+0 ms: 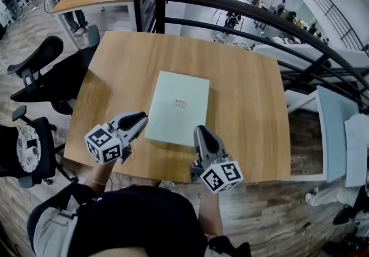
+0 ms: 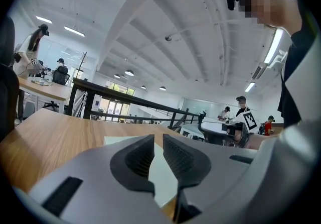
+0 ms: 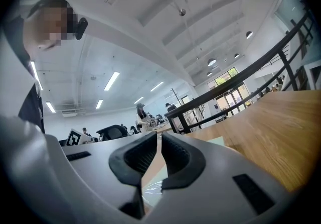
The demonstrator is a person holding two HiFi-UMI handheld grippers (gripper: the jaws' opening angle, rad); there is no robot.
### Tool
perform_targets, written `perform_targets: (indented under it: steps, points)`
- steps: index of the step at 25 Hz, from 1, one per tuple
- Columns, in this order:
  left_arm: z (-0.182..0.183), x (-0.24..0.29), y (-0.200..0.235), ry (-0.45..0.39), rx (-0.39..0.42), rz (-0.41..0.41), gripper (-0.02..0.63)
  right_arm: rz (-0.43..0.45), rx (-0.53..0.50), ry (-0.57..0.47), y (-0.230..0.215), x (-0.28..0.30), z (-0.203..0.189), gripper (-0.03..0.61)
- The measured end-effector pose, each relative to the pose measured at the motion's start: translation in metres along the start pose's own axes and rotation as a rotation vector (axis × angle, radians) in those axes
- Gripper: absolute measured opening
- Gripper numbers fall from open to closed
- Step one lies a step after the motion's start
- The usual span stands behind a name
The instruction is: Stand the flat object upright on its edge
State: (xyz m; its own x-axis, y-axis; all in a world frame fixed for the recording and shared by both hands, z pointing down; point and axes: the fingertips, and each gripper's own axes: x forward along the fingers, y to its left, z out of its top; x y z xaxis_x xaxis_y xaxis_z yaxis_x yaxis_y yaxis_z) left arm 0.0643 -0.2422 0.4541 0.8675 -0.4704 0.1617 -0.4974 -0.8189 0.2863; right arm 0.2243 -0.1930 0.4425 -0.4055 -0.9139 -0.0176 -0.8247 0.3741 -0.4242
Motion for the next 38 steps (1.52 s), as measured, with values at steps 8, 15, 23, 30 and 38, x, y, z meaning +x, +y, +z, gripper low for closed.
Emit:
perform_targets:
  steps: [8,15,23,30,38]
  points:
    - [0.000,0.018,0.003,-0.006,-0.002,0.058,0.045,0.047,-0.005,0.009,-0.025,0.007,0.010,0.031]
    - [-0.003,0.028,0.004,0.001,0.016,0.092,0.045,0.056,-0.006,0.014,-0.046,0.010,0.012,0.032]
    - [0.001,0.035,0.017,0.006,0.010,0.123,0.046,0.078,-0.044,0.029,-0.058,0.027,0.022,0.031]
    - [0.003,0.052,0.045,0.013,-0.009,0.135,0.046,0.068,-0.046,0.060,-0.076,0.051,0.022,0.032]
    - [0.002,0.089,0.075,0.032,-0.042,0.131,0.046,0.017,-0.029,0.102,-0.113,0.073,0.015,0.032]
